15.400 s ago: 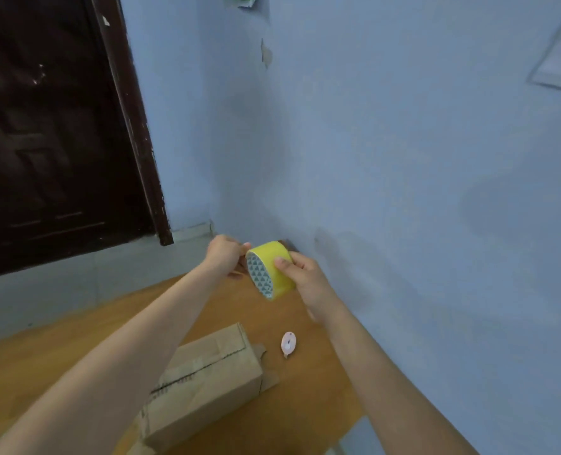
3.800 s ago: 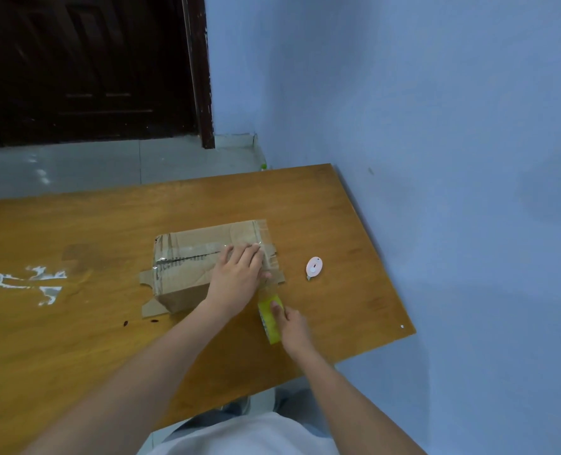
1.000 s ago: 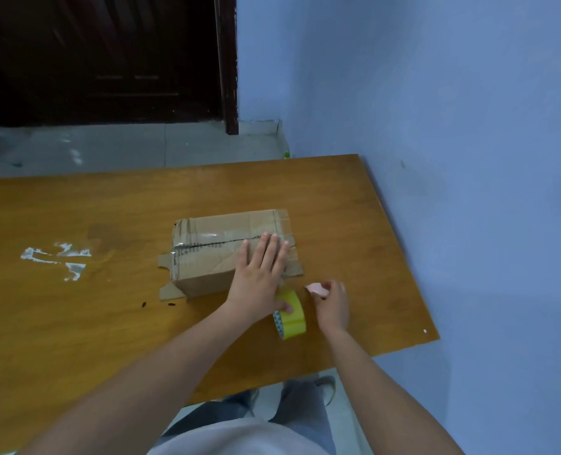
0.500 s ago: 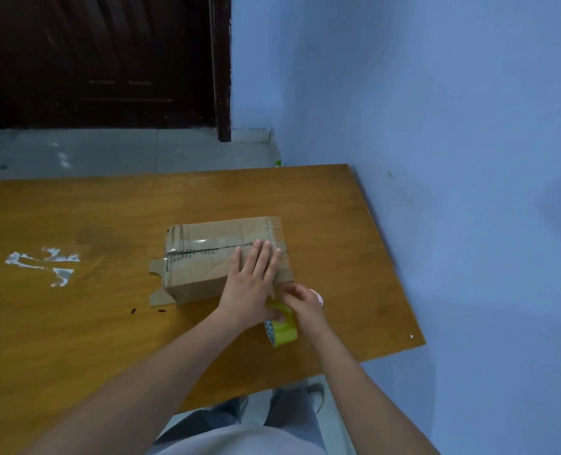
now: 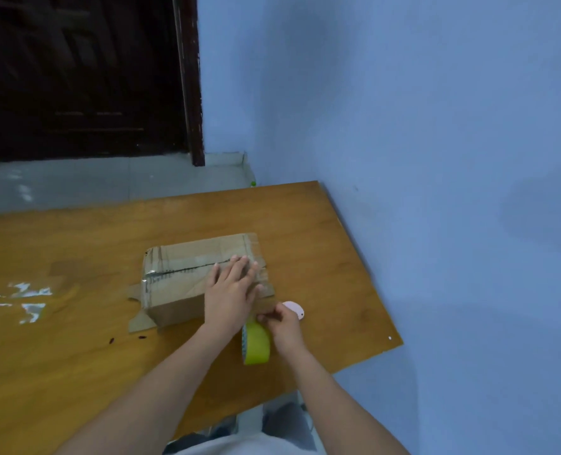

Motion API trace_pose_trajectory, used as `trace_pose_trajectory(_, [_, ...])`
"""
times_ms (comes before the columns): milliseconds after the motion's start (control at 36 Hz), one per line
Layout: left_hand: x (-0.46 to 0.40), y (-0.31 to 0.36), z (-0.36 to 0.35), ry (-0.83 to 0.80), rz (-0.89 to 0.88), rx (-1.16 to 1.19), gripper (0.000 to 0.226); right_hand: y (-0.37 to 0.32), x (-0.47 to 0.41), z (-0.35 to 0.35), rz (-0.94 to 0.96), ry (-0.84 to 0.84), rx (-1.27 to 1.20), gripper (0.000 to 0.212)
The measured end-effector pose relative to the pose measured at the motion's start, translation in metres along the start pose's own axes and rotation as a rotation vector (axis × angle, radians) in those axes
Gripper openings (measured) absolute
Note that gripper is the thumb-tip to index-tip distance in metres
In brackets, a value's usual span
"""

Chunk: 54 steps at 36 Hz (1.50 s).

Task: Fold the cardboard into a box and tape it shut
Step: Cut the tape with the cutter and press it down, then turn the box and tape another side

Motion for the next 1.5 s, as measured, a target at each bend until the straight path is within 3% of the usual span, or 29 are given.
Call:
trace_pose_trajectory(139, [0.000, 0.003, 0.003, 0.065, -0.059, -0.065, 0.043, 0.009, 0.005, 0.012, -0.011, 0.053, 0.015, 0.028])
trace_pose_trajectory(417, [0.003, 0.003, 0.006, 0.145, -0.115, -0.088, 0.036, 0.023, 0.014, 0.039, -0.060, 0.135, -0.104, 0.028])
trace_pose_trajectory(611, [-0.001, -0.003, 0.002, 0.092, -0.074, -0.042, 0.049, 0.031, 0.014, 0.046, -0.100, 0.162, -0.141, 0.026])
trace_pose_trajectory(861, [-0.006, -0.005, 0.003, 0.102, -0.027, -0.026, 0.044, 0.031, 0.016, 0.045, -0.110, 0.176, -0.125, 0.026])
trace_pose_trajectory(1111, [-0.005, -0.005, 0.005, 0.109, -0.112, -0.056, 0.043, 0.023, 0.011, 0.053, -0.107, 0.193, -0.137, 0.027])
trace_pose_trajectory(1361, [0.019, -0.024, 0.019, 0.020, -0.239, 0.057, 0.035, 0.003, -0.001, 0.053, -0.067, 0.215, -0.072, 0.023])
trace_pose_trajectory(1444, [0.024, -0.031, 0.026, -0.078, -0.204, 0.161, 0.054, -0.002, -0.004, 0.051, -0.056, 0.240, -0.065, 0.024])
trace_pose_trajectory(1500, [0.019, -0.037, 0.030, -0.100, -0.120, 0.286, 0.054, -0.005, -0.006, 0.049, -0.053, 0.243, -0.057, 0.024])
Point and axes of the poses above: each hand's wrist, its own x-axis away from the middle knuckle, its own z-axis out of the back of the hand, y = z × x, the point moved 9 cm from there along -x, towards the middle knuckle, and after that the axes turned 6 degrees about x, right-handed, at the moved point
